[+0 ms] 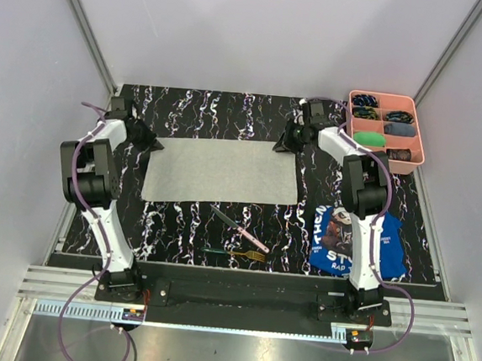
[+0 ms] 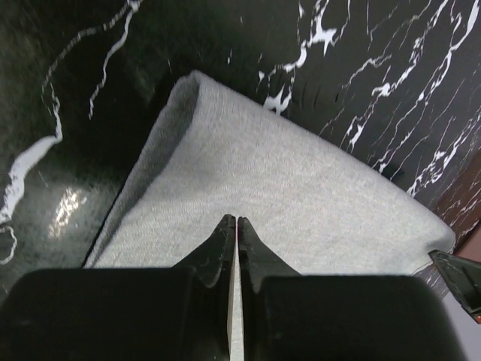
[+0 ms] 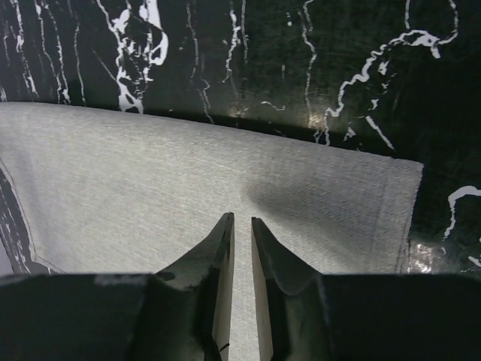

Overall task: Fold the napkin into a case and place the utensils inside
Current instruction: Smooth out the rectangle-folded napkin at the center of the board.

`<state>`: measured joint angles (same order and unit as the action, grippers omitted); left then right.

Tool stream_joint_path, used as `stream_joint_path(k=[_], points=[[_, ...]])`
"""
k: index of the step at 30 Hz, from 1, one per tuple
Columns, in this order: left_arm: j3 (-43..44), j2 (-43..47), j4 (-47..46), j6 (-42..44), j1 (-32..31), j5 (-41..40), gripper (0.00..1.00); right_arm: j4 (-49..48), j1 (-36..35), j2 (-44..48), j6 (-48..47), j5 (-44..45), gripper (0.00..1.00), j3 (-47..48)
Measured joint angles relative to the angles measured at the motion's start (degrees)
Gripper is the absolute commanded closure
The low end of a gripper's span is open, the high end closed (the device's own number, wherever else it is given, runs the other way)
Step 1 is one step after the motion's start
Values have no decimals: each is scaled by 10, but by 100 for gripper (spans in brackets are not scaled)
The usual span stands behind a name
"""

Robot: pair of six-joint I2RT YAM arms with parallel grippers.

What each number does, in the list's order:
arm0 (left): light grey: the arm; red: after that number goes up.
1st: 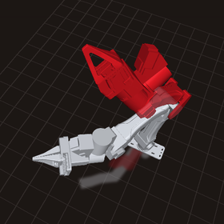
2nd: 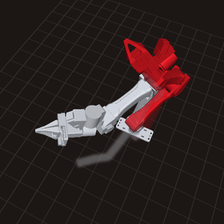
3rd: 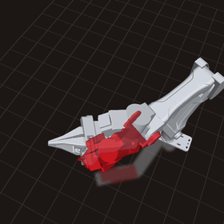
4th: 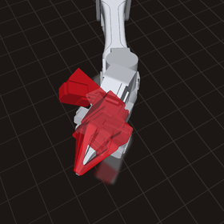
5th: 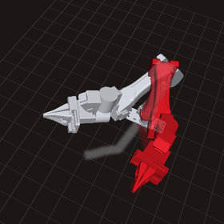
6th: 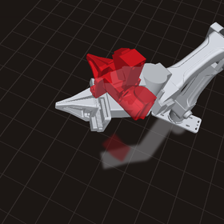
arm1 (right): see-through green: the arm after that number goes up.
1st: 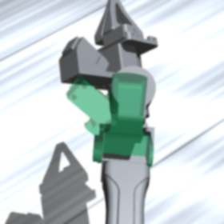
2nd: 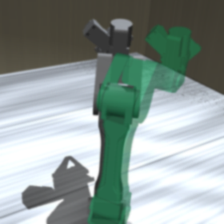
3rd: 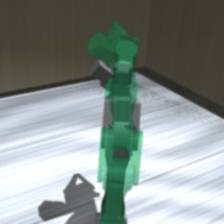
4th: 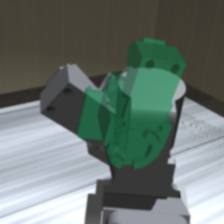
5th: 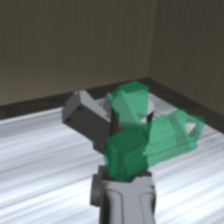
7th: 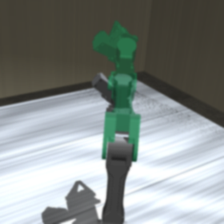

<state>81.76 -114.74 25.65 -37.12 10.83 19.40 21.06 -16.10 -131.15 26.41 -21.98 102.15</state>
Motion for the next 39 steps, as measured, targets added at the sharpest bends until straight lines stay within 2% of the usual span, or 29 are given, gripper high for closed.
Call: stream_joint_path(k=[17, 26, 29, 39], points=[[84, -106, -24, -15, 27, 12, 94, -19, 24, -14, 4, -17, 82, 0], [122, -137, -32, -20, 35, 32, 93, -18, 41, -71, -6, -27, 82, 57], [129, -141, -35, -20, 35, 37, 89, -22, 42, -91, -7, -30, 82, 87], [150, -160, -59, -49, 52, 68, 87, -28, 42, -95, -5, -46, 82, 93]])
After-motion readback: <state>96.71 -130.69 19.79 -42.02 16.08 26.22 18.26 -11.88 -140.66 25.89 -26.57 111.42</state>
